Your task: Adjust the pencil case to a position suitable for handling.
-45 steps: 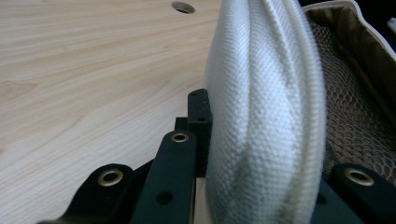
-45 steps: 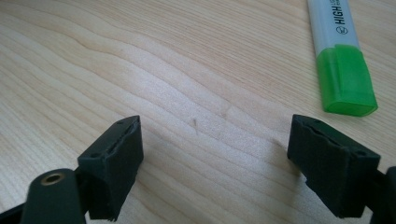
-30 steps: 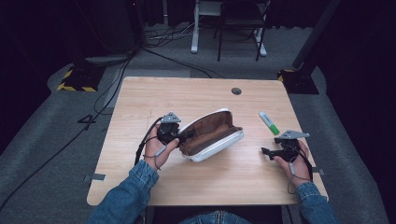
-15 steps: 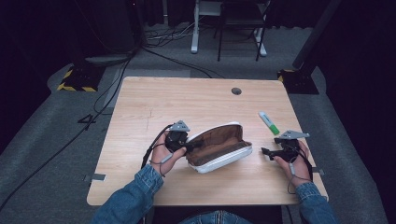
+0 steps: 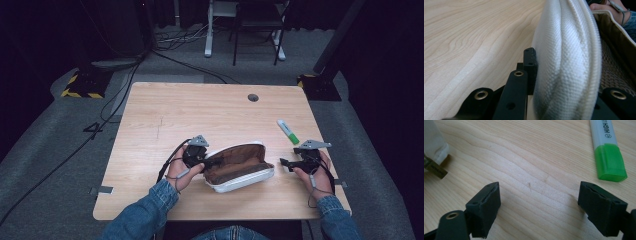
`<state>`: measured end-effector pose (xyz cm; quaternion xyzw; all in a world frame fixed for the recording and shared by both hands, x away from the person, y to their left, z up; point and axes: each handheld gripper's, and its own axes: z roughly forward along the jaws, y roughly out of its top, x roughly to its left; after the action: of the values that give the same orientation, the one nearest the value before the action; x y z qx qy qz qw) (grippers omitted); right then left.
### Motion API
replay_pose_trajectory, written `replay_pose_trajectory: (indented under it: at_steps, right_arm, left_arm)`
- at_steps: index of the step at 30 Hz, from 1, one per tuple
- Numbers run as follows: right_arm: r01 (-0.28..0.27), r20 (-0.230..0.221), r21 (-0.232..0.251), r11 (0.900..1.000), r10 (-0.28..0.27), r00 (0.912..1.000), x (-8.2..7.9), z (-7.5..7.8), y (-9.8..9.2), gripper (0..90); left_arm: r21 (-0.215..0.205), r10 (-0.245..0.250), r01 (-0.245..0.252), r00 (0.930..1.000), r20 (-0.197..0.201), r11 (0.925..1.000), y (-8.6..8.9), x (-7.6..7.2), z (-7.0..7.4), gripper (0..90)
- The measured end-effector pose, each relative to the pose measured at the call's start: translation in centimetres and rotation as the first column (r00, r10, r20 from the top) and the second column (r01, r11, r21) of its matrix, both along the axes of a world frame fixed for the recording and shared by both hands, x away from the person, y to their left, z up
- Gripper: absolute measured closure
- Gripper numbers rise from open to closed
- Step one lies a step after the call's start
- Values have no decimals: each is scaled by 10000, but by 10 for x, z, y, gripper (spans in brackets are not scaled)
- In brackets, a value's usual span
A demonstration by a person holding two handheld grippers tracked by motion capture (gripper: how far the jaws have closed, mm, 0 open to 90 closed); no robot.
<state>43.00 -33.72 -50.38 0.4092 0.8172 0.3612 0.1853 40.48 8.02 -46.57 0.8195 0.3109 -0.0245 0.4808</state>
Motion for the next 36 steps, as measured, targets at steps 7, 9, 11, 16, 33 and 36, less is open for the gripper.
replay_pose_trajectory:
  at_steps: [7,9,11,16,33,36]
  right_arm:
    - [-5,-7,0,10000,5,10000,0,0,0,184]
    - [-7,-4,-1,10000,7,10000,0,0,0,184]
    - [-10,-7,2,10000,10,10000,0,0,0,184]
    - [-14,-7,3,10000,14,10000,0,0,0,184]
    - [-23,-15,12,10000,23,10000,-1,0,0,184]
    - [-22,-18,13,10000,22,10000,-1,0,0,184]
  left_arm:
    - [85,111,-110,9998,-157,9999,7,3,-4,816]
    - [281,157,-154,9998,-122,9995,9,3,-4,814]
    - [426,234,-231,9997,-77,9988,12,5,-5,811]
    - [601,338,-331,9994,-113,9976,15,8,-10,790]
    - [434,1405,-1457,9844,1056,9884,20,5,-2,281]
    - [481,1468,-1536,9816,1219,9870,22,2,1,270]
